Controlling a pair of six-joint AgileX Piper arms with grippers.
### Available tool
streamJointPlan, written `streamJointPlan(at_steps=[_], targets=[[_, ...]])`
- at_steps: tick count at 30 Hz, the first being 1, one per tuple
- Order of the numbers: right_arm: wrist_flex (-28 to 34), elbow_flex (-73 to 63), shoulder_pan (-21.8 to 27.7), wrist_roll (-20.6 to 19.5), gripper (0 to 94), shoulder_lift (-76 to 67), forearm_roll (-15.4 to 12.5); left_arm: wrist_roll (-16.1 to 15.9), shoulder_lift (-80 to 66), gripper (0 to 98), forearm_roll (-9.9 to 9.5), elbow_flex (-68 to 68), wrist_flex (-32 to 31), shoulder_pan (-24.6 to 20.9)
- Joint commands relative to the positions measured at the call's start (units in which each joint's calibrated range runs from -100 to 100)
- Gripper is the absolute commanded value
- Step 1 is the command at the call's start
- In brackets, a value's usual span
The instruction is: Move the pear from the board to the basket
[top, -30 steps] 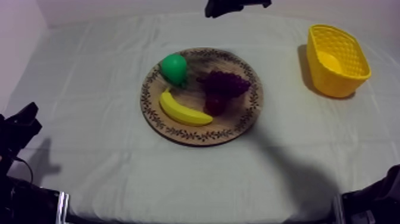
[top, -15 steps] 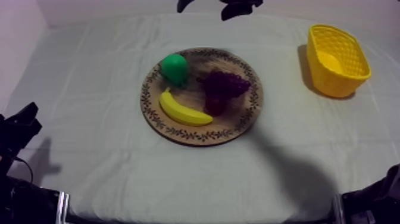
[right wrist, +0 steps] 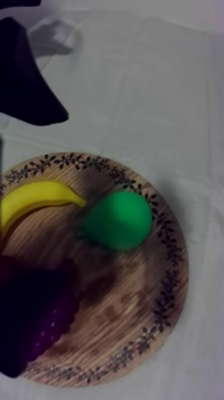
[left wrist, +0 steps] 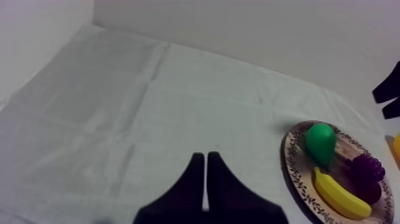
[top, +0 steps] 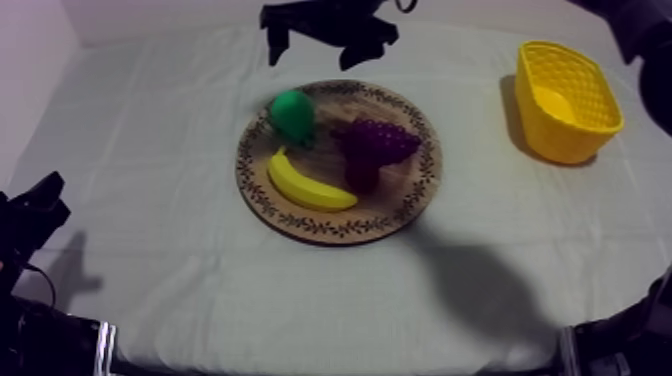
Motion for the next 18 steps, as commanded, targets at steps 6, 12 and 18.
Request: streamJointPlan(at_steps=[6,12,18], targets=[[-0.32,-7.64,-0.33,-0.22,92.1,11.06,-0.07,0.02,0.0,0.1,0.02,0.05,-0.01,-0.01],[2.39,-18.0,-0.29,-1.14,92.3,19.81,0.56,0.02,0.0,0.1,0.02,0.05,-0.01,-0.01],[4.0,-25.72,-0.29,-1.61,92.6,26.36,0.9,0.02,0.0,0.1,0.02,0.05,-0.01,-0.01]])
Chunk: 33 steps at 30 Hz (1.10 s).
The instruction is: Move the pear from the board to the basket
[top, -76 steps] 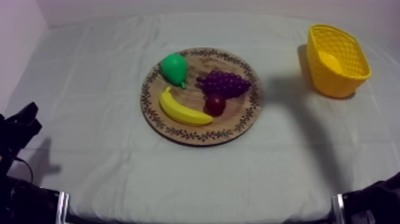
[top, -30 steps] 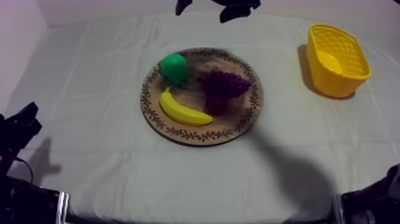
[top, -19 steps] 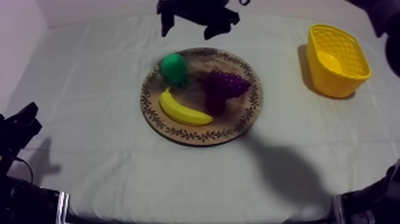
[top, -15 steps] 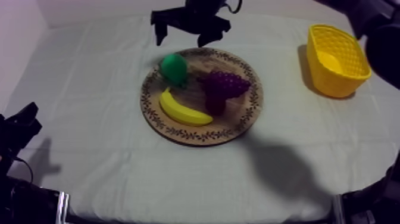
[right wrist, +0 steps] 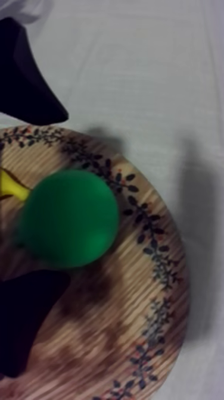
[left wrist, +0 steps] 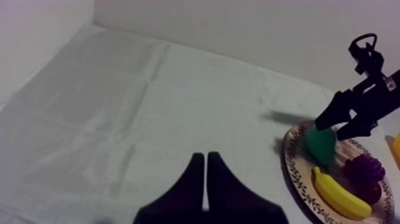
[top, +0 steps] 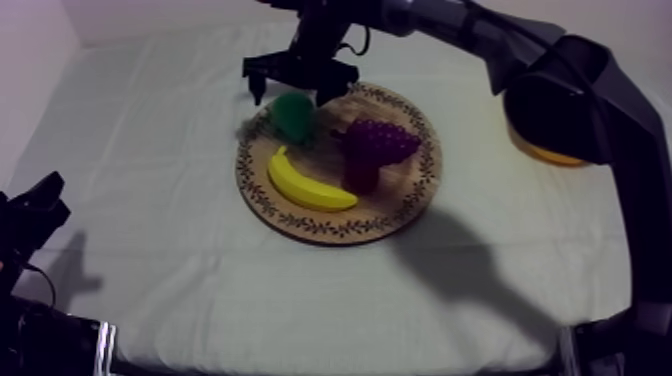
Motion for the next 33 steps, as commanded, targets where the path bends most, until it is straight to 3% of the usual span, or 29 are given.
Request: streamJointPlan(at_steps=[1,8,11,25,33], targets=[[0.73,-3.7,0.0,-0.02,92.6,2.73,0.17,0.02,0.0,0.1,0.02,0.05,-0.01,-0.01],[3.25,-11.27,0.21,-0.58,91.7,8.42,0.93,0.02,0.0,0.1,0.02,0.05,-0.01,-0.01],[4.21,-12.94,0.5,-0.7,85.9,9.89,0.94,0.02,0.0,0.1,0.02,0.05,-0.01,-0.01],[3.04,-6.24,-0.13,0.53,29.0,6.84,1.12,0.02,0.0,0.1,0.02,0.05,-0.01,-0.01],[-0.96,11.41,-0.4,3.01,26.9,-7.5,0.48,0.02,0.0,0.1,0.02,0.05,-0.01,-0.01]])
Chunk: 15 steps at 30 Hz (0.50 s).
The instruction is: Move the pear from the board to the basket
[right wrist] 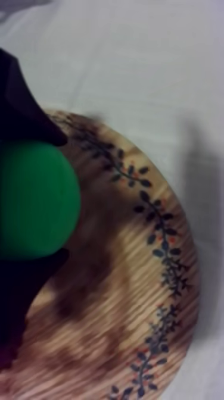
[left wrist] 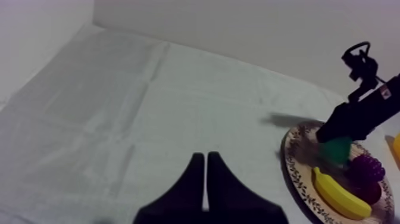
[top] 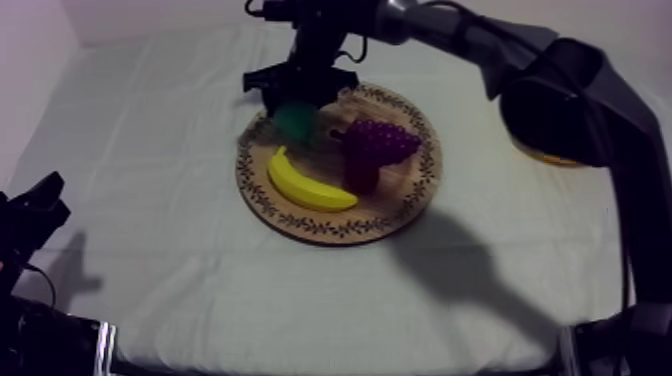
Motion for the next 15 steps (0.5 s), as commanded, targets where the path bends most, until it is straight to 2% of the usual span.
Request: streamJointPlan(at_steps=[1,8,15], targets=[[-1.63,10.5,0.07,0.91,26.9,-8.14,-0.15,0.02,0.0,0.1,0.02,0.05,-0.01,-0.01],[-3.99,28.64,1.53,1.67,27.2,-27.03,1.24,0.02,0.0,0.1,0.02,0.05,-0.01,-0.01],[-6.42,42.55,7.51,2.21,27.0,-41.79,3.41,0.02,0.0,0.1,0.02,0.05,-0.01,-0.01]])
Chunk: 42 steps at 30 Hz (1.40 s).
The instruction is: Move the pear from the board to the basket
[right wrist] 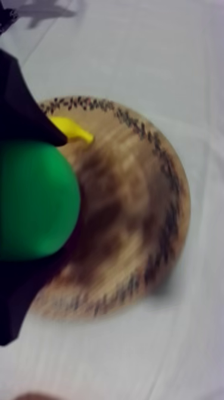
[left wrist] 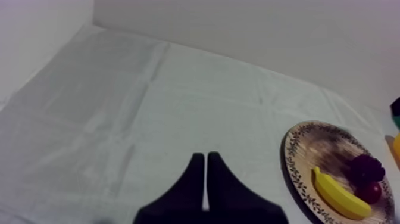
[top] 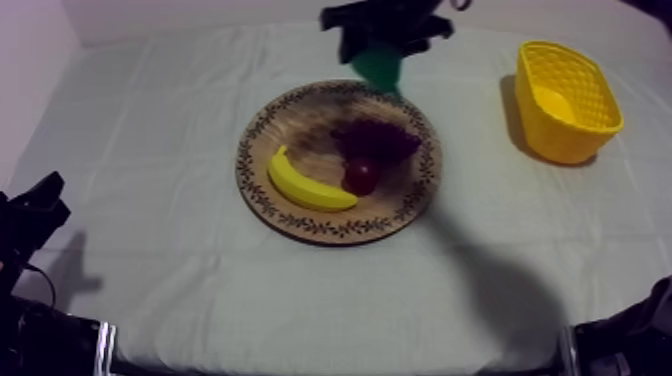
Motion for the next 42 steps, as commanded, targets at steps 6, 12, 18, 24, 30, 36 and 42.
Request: streamJointPlan(at_steps=[6,12,18,24,30,36,42], targets=[[-1.58,11.59,10.78,1.05,26.0,-13.56,1.25,0.02,0.0,0.1,0.02,0.05,-0.01,-0.01],[-2.35,12.74,19.27,2.65,24.9,-14.37,1.58,0.02,0.0,0.1,0.02,0.05,-0.01,-0.01],[-3.57,12.59,24.84,3.19,25.1,-11.73,2.36,0.02,0.0,0.1,0.02,0.05,-0.01,-0.01],[-5.81,14.41,27.27,3.25,27.2,-8.6,3.06,0.02,0.0,0.1,0.02,0.05,-0.01,-0.01],[-8.22,17.1,28.11,3.28,57.3,-7.96,3.74,0.02,0.0,0.1,0.02,0.05,-0.01,-0.01],[-8.09,19.99,28.33,3.94,73.8,-12.24,4.0,0.02,0.0,0.1,0.02,0.05,-0.01,-0.01],[-6.45,23.94,28.0,5.04,72.7,-22.1,3.32,0.02,0.0,0.1,0.02,0.05,-0.01,-0.01]])
